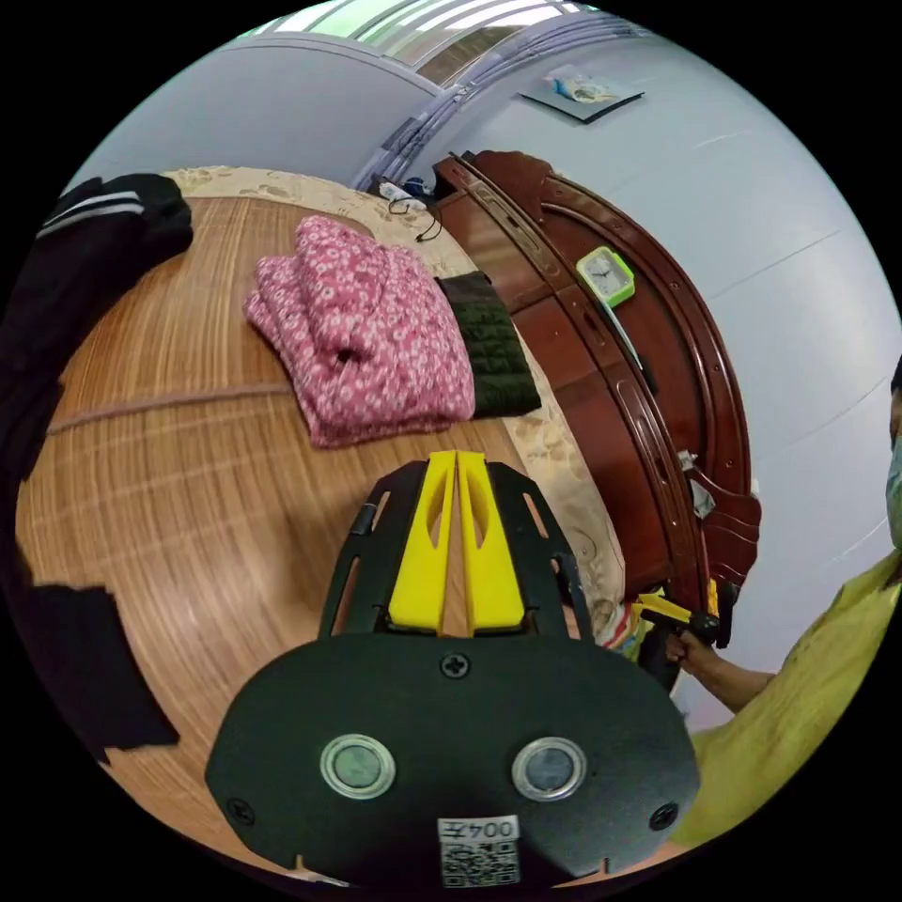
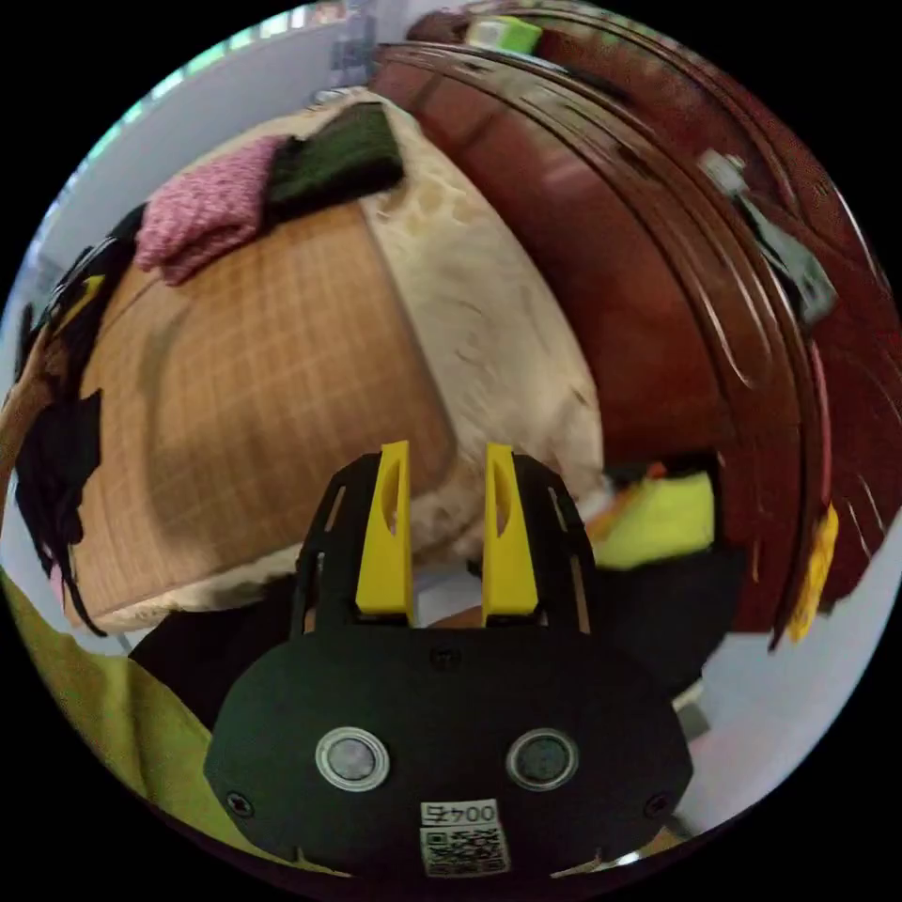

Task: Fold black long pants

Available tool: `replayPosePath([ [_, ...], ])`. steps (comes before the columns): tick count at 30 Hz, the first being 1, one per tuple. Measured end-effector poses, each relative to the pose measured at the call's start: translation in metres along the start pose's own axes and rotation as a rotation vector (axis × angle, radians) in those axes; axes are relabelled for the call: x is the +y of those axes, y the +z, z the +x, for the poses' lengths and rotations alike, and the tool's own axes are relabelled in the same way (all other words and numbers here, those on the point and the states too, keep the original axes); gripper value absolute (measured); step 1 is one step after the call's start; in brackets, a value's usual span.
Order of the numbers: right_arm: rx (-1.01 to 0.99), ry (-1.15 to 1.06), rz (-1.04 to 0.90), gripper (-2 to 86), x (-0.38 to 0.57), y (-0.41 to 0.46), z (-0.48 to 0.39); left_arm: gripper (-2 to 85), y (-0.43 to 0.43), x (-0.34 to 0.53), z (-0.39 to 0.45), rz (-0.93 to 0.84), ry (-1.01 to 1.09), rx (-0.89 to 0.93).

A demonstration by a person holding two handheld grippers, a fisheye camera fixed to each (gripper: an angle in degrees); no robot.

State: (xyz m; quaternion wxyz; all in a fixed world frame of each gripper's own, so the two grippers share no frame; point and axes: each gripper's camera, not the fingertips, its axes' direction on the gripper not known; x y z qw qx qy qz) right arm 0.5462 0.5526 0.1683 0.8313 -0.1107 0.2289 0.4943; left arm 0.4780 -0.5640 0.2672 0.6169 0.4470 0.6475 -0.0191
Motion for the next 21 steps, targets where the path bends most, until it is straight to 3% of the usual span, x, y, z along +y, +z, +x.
replayPosePath([
  [4,0.121,0.319,-0.158,14.3,0.067,-0.005,0.103,0.4,-0.059,0.058,-0.01,0.001,-0.157,0.011],
  [9,0.049,0.311,-0.281,10.2,0.085,0.004,0.114,0.4,-0.114,0.091,-0.014,0.016,-0.234,-0.013],
  [11,0.021,0.314,-0.25,1.9,0.096,-0.008,0.108,0.3,-0.132,0.094,-0.01,0.016,-0.223,-0.011],
  [16,-0.046,0.389,-0.096,-0.5,0.125,-0.077,0.096,0.4,-0.182,0.096,-0.005,0.046,-0.208,0.033],
  [21,-0.161,0.262,0.156,-0.8,0.147,-0.21,0.049,0.9,-0.23,0.095,0.008,0.082,-0.133,0.153],
])
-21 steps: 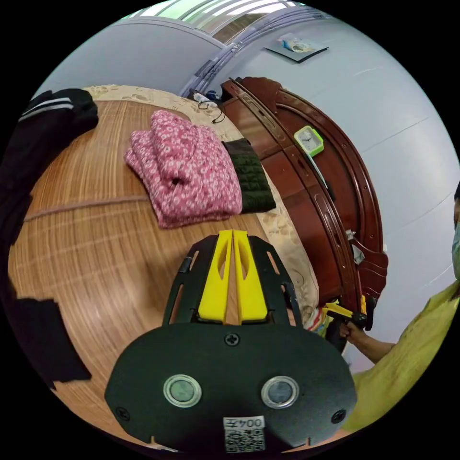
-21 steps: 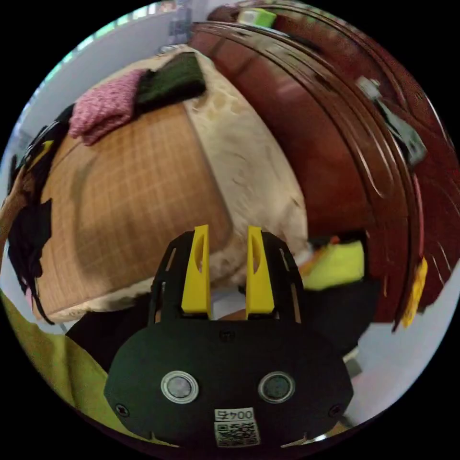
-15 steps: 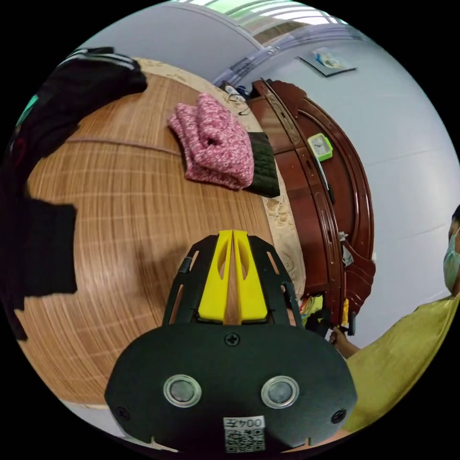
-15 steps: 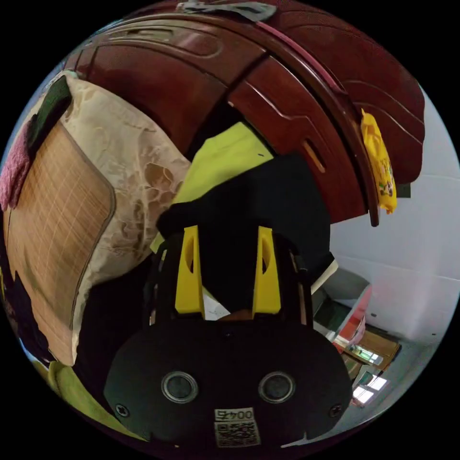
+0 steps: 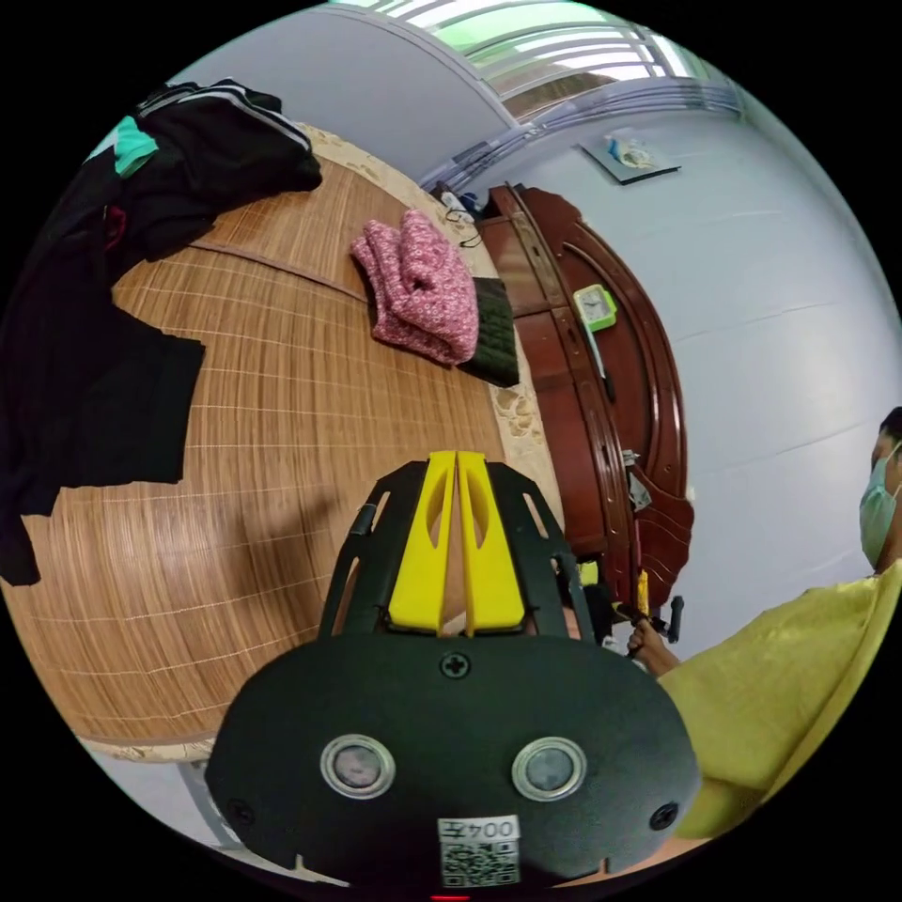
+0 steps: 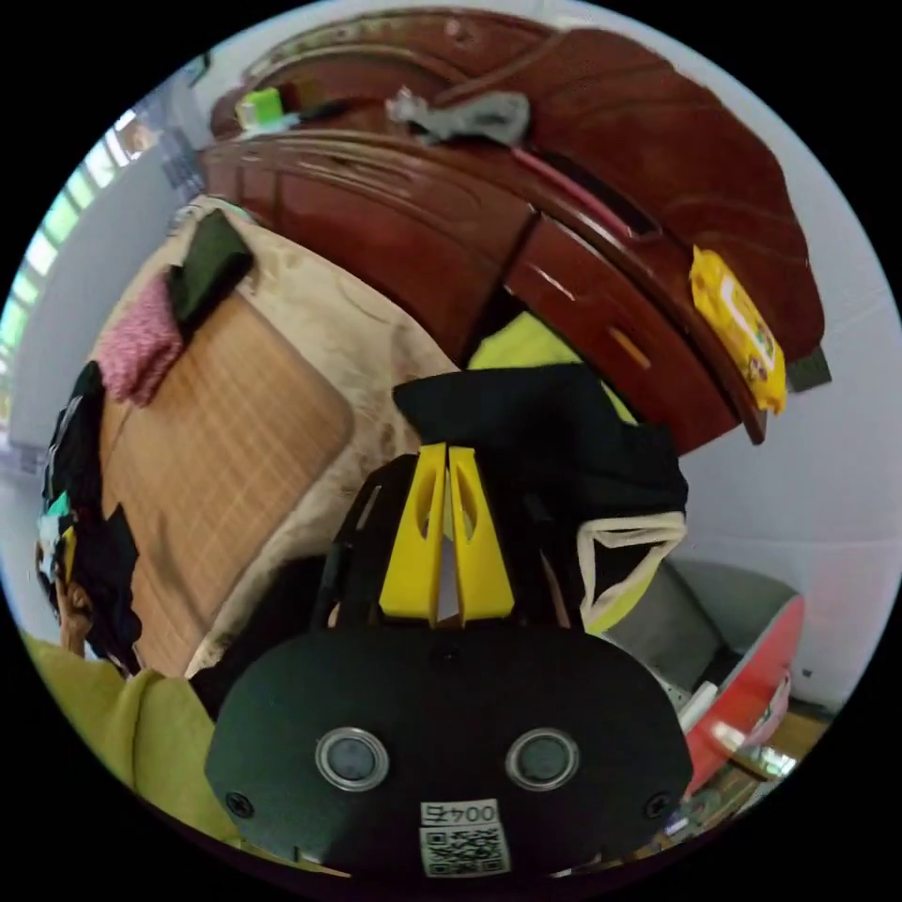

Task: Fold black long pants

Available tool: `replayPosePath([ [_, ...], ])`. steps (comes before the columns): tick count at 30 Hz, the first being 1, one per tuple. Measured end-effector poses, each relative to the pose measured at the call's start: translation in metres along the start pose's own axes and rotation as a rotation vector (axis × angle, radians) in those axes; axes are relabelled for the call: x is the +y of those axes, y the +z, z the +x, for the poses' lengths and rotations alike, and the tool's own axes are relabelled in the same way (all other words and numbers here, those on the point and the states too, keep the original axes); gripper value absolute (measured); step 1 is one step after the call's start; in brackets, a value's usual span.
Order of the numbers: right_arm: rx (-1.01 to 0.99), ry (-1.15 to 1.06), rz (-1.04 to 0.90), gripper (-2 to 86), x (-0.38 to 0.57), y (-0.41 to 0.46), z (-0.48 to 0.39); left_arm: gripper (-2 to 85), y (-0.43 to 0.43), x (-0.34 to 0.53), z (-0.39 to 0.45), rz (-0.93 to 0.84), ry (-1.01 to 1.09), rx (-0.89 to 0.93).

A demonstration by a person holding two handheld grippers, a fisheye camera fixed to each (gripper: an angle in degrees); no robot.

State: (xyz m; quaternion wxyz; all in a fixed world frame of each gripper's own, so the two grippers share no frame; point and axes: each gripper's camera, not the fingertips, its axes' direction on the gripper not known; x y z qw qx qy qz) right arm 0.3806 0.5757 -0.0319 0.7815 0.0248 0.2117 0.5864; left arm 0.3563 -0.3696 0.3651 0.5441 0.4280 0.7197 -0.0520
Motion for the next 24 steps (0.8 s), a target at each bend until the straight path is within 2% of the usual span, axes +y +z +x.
replayPosePath([
  [3,-0.093,-0.141,0.15,-0.9,0.003,-0.085,-0.049,2.0,-0.033,-0.002,0.019,0.003,0.061,0.082],
  [6,-0.296,-0.292,0.335,-0.9,0.002,-0.172,-0.098,3.9,-0.071,-0.006,0.038,0.004,0.127,0.137],
  [11,-0.506,-0.701,0.594,-0.9,0.013,-0.283,-0.225,8.4,-0.143,-0.009,0.069,0.031,0.277,0.106],
  [17,-0.858,-0.907,0.675,-0.9,0.025,-0.33,-0.369,13.6,-0.245,-0.018,0.107,0.137,0.46,-0.042],
  [19,-0.921,-0.965,0.678,-0.9,0.032,-0.343,-0.414,16.1,-0.293,-0.024,0.113,0.211,0.488,-0.097],
  [21,-0.958,-0.995,0.638,-0.9,0.035,-0.351,-0.457,17.6,-0.328,-0.026,0.106,0.261,0.483,-0.092],
  [23,-1.156,-1.018,0.558,-0.9,0.035,-0.353,-0.503,19.1,-0.36,-0.028,0.086,0.304,0.428,-0.037],
  [24,-1.189,-1.02,0.54,-0.9,0.035,-0.354,-0.514,20.1,-0.378,-0.026,0.069,0.335,0.383,-0.007],
])
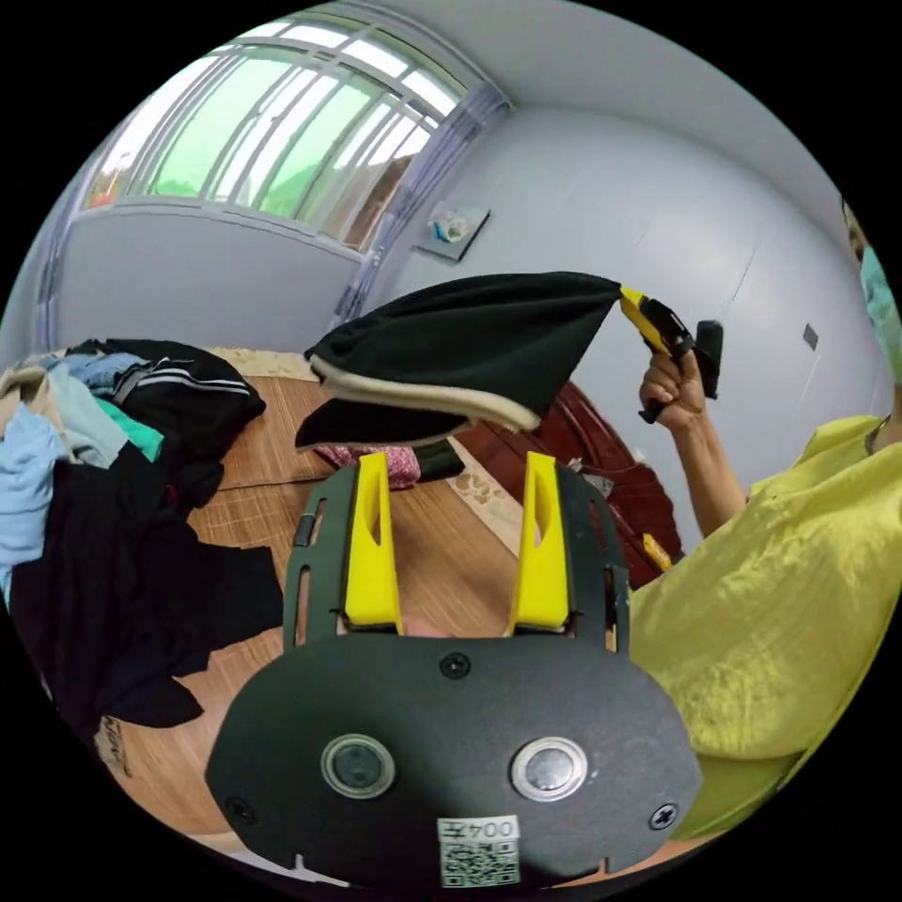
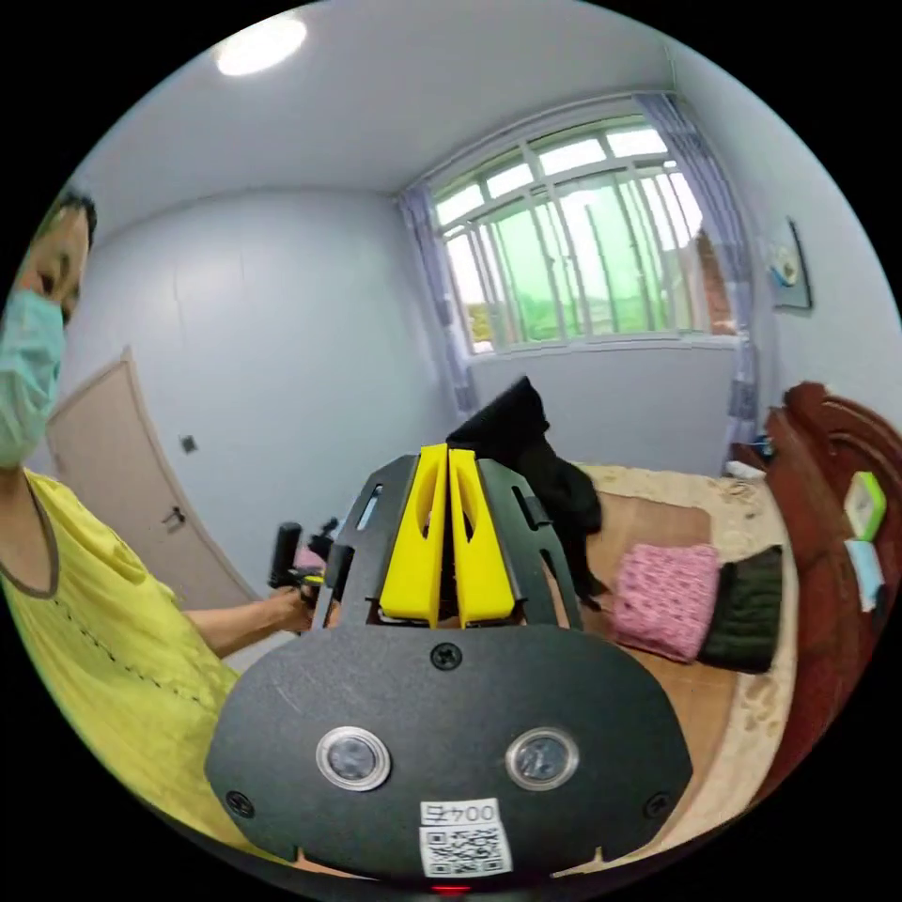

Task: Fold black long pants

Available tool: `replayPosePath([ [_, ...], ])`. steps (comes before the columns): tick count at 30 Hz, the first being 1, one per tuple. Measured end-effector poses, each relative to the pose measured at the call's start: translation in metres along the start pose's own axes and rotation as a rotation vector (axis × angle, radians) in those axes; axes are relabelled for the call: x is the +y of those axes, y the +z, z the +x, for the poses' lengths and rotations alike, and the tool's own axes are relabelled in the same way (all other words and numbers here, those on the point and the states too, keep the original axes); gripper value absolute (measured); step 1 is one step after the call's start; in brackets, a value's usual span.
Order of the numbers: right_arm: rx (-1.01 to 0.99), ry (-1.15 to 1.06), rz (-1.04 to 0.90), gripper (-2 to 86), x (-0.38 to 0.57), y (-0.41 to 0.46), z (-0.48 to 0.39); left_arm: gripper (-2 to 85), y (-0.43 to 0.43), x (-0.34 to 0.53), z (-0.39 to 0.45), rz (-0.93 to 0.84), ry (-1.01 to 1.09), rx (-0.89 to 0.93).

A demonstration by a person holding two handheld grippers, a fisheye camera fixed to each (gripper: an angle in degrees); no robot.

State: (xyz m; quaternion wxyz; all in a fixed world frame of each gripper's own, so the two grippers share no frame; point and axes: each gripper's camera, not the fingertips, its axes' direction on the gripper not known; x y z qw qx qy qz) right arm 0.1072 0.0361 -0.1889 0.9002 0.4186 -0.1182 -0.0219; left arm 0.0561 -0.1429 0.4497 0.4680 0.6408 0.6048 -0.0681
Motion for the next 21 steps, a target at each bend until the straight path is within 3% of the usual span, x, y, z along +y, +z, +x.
replayPosePath([
  [3,-0.095,0.039,-0.015,-0.9,-0.017,0.046,-0.008,22.4,-0.029,0.011,-0.032,-0.017,-0.054,-0.075],
  [7,-0.228,0.059,-0.086,-0.9,-0.022,0.103,-0.025,24.9,-0.034,0.062,-0.103,-0.025,-0.337,0.175],
  [14,-0.338,0.07,-0.206,-0.9,-0.004,0.167,-0.05,28.3,-0.041,0.127,-0.151,0.017,-0.512,0.241],
  [17,-0.345,0.086,-0.225,-0.9,0.003,0.188,-0.051,25.2,-0.039,0.109,-0.157,-0.002,-0.443,0.334],
  [21,-0.327,0.089,-0.237,-0.9,0.008,0.209,-0.047,9.5,-0.041,0.072,-0.168,-0.064,-0.349,0.385],
])
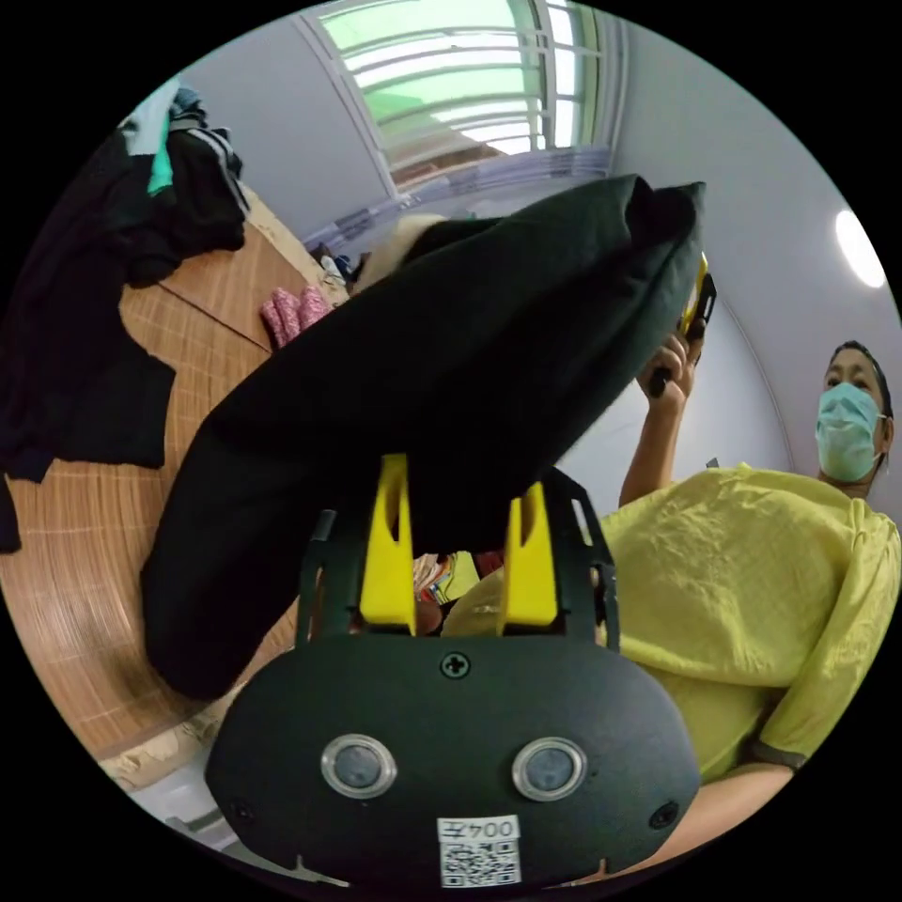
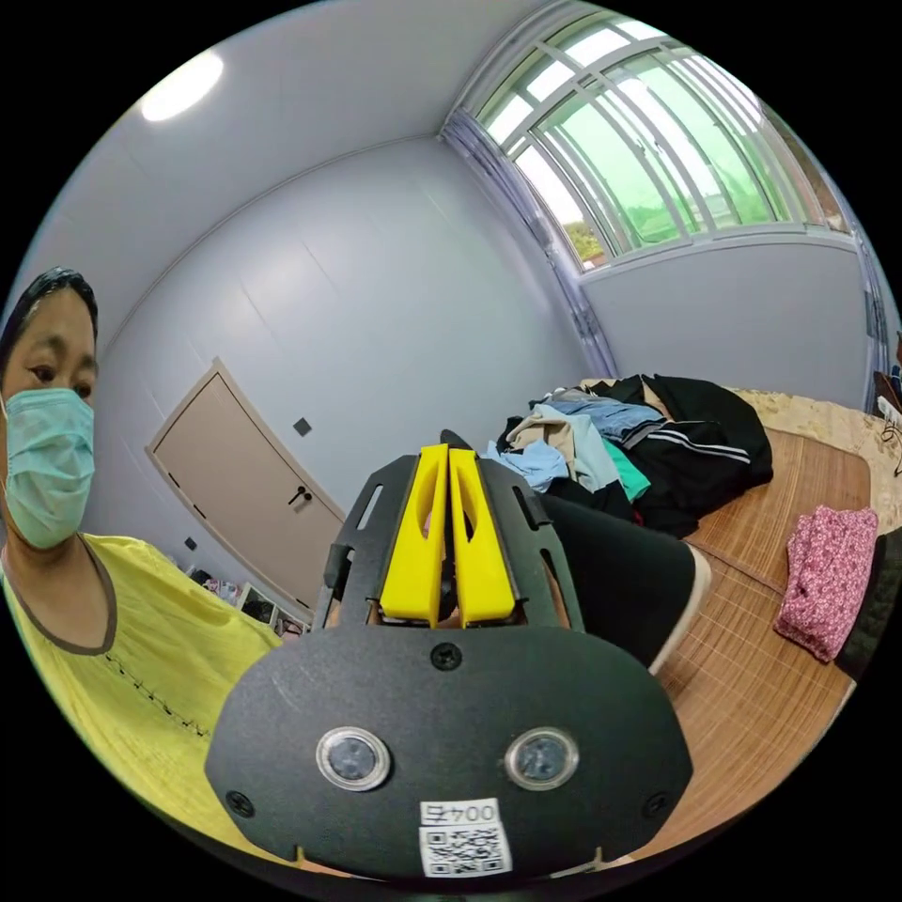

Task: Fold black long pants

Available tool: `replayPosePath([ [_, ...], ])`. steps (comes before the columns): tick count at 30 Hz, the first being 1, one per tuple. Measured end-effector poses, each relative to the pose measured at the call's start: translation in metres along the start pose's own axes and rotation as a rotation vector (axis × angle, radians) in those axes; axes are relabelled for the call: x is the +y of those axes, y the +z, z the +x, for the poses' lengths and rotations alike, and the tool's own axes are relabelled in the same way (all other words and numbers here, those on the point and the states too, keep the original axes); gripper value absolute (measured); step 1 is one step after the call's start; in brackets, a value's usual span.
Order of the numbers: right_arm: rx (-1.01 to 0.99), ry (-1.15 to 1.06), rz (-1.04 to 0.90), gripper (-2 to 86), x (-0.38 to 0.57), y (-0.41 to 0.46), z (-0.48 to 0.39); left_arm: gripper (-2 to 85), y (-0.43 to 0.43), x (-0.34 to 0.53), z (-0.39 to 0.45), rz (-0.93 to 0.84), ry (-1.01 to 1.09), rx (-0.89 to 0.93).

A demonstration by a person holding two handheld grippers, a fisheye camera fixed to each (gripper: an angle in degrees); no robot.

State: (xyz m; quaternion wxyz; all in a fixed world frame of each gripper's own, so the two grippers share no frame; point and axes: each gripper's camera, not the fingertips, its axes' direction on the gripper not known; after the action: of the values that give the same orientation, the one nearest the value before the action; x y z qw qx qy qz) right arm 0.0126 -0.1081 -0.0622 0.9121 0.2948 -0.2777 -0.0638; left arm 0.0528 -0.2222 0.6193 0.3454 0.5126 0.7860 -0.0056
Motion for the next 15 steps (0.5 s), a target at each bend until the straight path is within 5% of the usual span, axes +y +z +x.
replayPosePath([
  [8,0.334,0.0,-0.205,-0.3,0.022,0.054,0.048,4.7,-0.086,-0.03,0.025,0.232,0.044,0.032],
  [15,0.056,0.214,-0.317,12.1,0.066,0.098,0.12,5.6,-0.134,-0.091,0.064,0.411,0.051,0.121],
])
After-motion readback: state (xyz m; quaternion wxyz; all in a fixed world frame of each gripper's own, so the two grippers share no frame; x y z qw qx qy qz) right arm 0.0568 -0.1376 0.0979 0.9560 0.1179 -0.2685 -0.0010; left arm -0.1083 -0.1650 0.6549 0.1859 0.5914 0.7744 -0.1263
